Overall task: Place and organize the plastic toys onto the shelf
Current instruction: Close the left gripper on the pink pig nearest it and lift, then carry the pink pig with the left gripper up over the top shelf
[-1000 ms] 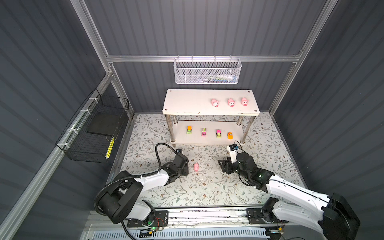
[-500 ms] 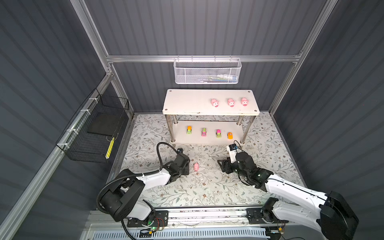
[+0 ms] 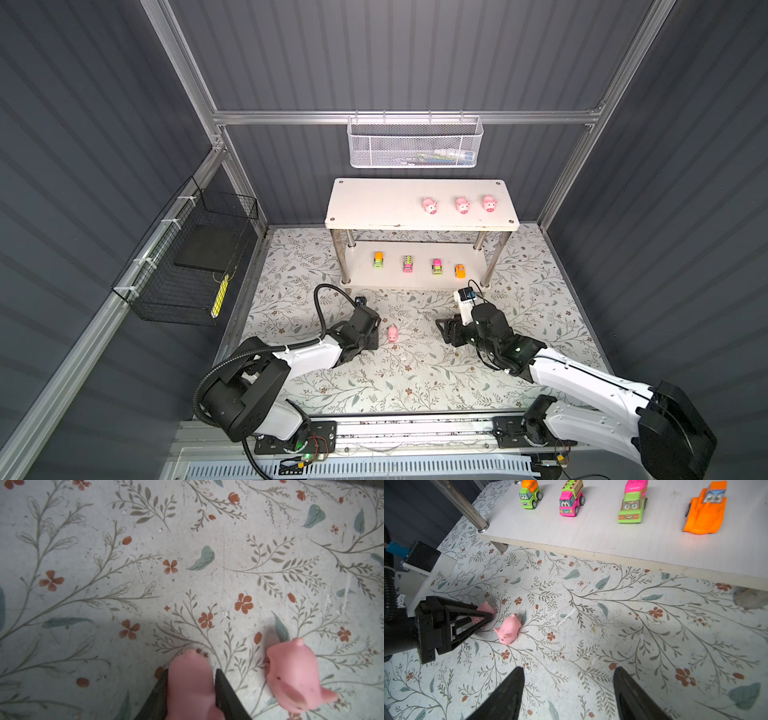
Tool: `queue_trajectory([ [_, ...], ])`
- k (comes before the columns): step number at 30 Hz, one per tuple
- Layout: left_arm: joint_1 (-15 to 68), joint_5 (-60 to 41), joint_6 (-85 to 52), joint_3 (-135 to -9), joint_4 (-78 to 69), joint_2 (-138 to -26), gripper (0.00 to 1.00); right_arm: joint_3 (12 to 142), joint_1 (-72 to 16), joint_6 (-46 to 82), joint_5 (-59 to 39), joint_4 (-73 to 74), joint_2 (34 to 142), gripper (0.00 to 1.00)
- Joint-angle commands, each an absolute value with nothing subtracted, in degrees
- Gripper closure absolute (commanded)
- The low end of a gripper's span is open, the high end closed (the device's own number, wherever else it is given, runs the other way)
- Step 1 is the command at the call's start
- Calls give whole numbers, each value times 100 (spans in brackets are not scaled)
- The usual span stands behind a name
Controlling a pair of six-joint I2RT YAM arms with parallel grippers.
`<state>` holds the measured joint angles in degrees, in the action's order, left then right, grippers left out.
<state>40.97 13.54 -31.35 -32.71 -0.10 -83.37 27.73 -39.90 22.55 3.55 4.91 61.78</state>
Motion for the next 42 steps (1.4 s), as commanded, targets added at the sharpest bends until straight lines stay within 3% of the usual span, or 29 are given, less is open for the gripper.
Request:
queue_trajectory([
  [1, 4140, 1436, -3144, -3462, 378, -8187, 67, 2765, -3962, 2289, 281, 589, 6246, 30],
  [17, 4140, 1368, -3138, -4218, 1690, -7376, 70, 2751, -3922, 2336, 237, 642, 6353, 31],
  [28, 4139, 1355, -2881, -6337, 3737, -6829, 70, 2750, -3902, 2340, 154, 712, 6368, 31],
  [42, 4140, 1082, -2099, -9395, 4463, -7736, 70, 2615, -3902, 2371, 117, 835, 6359, 31],
])
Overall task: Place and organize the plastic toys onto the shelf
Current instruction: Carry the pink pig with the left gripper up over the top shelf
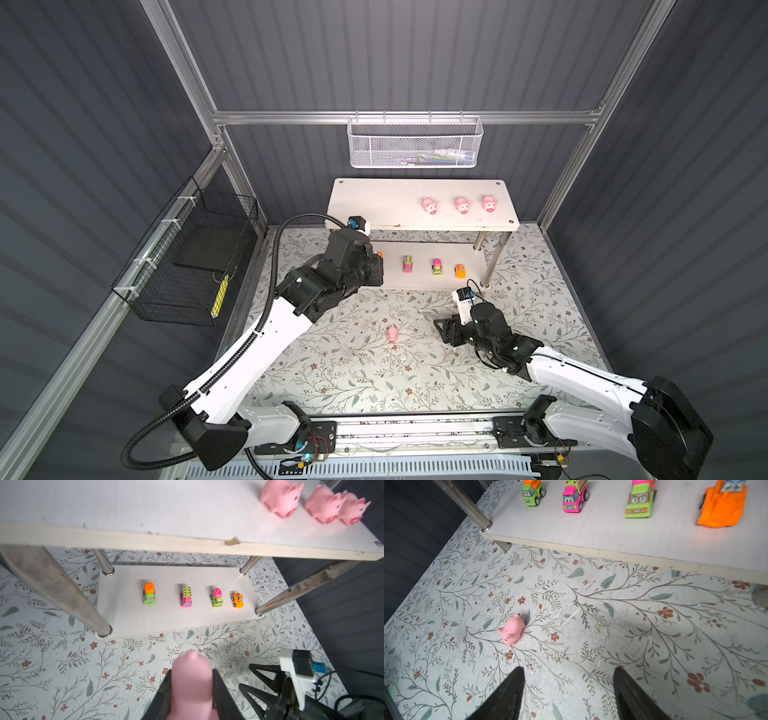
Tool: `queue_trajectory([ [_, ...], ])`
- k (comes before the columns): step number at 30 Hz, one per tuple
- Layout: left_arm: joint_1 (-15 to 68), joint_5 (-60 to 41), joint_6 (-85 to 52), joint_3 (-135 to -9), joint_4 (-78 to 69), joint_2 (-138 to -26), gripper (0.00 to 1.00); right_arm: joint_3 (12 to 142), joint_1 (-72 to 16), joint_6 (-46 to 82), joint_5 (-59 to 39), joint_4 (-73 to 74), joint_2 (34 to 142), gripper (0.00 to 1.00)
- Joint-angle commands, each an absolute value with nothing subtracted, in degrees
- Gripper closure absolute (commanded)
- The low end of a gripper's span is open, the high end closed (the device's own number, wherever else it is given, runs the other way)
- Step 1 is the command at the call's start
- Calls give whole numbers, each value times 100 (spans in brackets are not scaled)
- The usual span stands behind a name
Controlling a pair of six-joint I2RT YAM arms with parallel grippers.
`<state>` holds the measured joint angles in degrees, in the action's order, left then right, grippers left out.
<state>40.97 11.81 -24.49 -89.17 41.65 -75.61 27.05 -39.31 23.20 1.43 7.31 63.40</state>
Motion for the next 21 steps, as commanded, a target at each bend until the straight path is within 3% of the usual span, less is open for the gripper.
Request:
queue_trajectory([
  [1, 4140, 1125, -2028, -9619, 4473, -7852, 70, 2610, -3902, 2373, 107, 844, 6370, 31],
  [21, 4122, 2057, -1034, -12682, 4474, -10311, 68, 2614, -3885, 2293, 58, 887, 6527, 31],
])
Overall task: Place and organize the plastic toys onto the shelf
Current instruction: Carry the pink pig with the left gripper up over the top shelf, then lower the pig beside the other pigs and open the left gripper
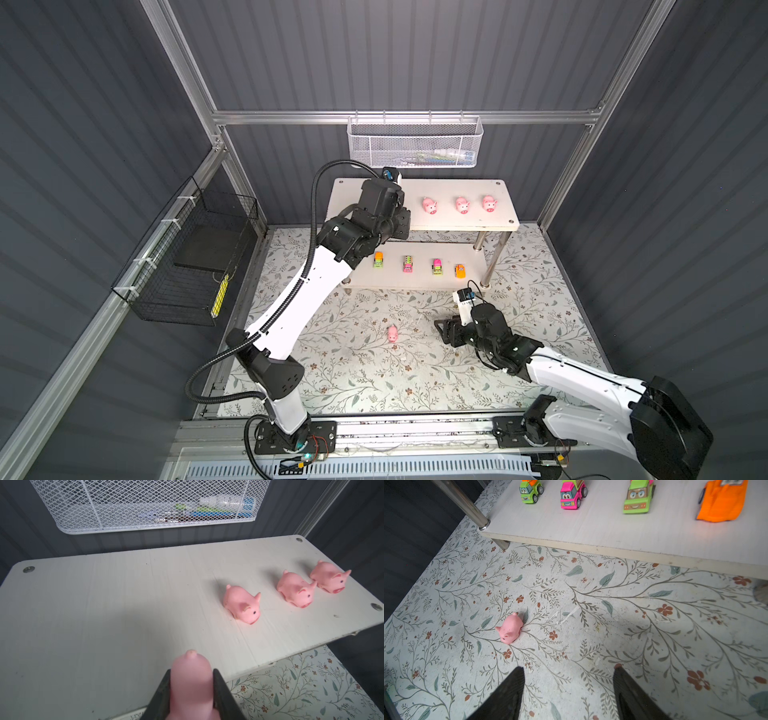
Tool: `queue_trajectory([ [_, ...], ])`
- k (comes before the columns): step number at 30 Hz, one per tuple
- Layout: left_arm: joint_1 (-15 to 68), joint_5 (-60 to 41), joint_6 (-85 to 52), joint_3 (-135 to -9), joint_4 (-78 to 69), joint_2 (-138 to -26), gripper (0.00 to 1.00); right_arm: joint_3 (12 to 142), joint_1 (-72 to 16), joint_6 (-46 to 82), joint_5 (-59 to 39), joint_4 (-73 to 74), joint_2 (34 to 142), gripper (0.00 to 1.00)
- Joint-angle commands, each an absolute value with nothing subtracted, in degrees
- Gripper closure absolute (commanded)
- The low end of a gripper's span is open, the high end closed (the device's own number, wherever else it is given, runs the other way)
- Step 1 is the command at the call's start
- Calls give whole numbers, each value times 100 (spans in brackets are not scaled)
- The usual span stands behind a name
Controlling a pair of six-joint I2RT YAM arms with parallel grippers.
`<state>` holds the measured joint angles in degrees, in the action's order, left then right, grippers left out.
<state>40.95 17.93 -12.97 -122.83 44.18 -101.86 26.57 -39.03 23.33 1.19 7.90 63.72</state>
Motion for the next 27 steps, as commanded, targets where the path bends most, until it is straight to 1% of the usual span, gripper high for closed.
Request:
queue_trajectory([
  [1, 4105, 2070, -1020, -12806, 4481, -10418, 68, 2627, -3885, 2292, 58, 888, 6554, 31],
  [8, 3936, 2016, -1028, -13389, 4478, -10912, 67, 2641, -3861, 2268, 27, 896, 6629, 31],
  [14, 3627, 1730, -1177, -13550, 4451, -11166, 67, 2640, -3825, 2265, 6, 883, 6658, 31],
  [27, 3384, 1503, -1296, -13624, 4342, -11453, 66, 2646, -3762, 2293, -16, 896, 6719, 31],
])
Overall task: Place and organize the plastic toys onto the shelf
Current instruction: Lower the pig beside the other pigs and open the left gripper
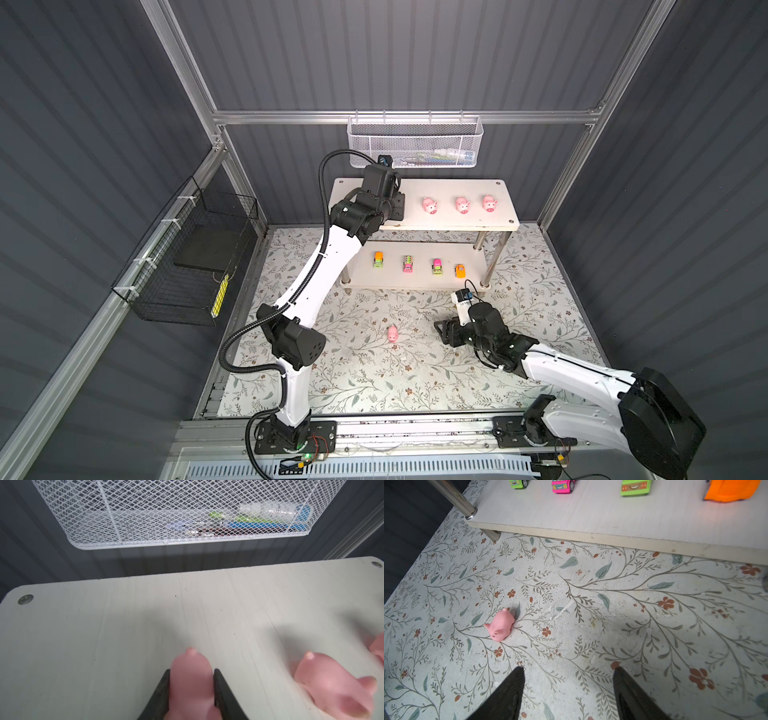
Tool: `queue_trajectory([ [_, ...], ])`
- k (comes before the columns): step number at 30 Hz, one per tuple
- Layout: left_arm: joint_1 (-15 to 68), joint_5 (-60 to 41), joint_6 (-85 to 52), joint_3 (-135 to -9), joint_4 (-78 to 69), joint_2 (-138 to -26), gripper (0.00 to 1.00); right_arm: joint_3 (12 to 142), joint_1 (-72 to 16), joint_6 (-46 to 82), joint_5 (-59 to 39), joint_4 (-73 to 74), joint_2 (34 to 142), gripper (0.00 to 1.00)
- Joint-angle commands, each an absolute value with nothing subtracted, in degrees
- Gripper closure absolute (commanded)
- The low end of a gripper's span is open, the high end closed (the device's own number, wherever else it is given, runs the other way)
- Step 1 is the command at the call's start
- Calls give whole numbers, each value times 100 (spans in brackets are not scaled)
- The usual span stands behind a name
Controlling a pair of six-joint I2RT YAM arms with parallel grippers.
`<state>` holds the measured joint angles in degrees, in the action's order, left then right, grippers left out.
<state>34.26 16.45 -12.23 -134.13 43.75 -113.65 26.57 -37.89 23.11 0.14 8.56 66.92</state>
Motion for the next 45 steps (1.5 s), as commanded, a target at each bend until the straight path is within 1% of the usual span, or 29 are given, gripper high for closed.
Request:
queue_trajectory([
  [1, 3375, 1492, -1292, -13633, 4350, -11470, 66, 2646, -3754, 2292, -11, 896, 6723, 31],
  [7, 3341, 1465, -1314, -13632, 4359, -11494, 64, 2645, -3737, 2303, -35, 906, 6748, 31],
  [13, 3340, 1477, -1331, -13590, 4316, -11394, 58, 2637, -3734, 2307, -43, 914, 6750, 31],
  [21, 3337, 1456, -1267, -13585, 4189, -11214, 46, 2636, -3727, 2308, -43, 923, 6735, 31],
  [26, 3337, 1435, -1114, -13322, 3852, -10829, 43, 2636, -3723, 2312, -46, 923, 6743, 31],
  [30, 3335, 1428, -970, -13029, 3592, -10388, 42, 2641, -3718, 2312, -46, 923, 6752, 31],
  [34, 3340, 1413, -936, -12328, 3283, -9635, 43, 2649, -3718, 2307, -62, 932, 6777, 31],
  [40, 3392, 1196, -1326, -10344, 2714, -8135, 44, 2679, -3706, 2320, -83, 958, 6845, 31],
  [45, 3754, 1513, -1581, -8992, 2872, -6995, 44, 2713, -3692, 2308, -154, 949, 6898, 31],
])
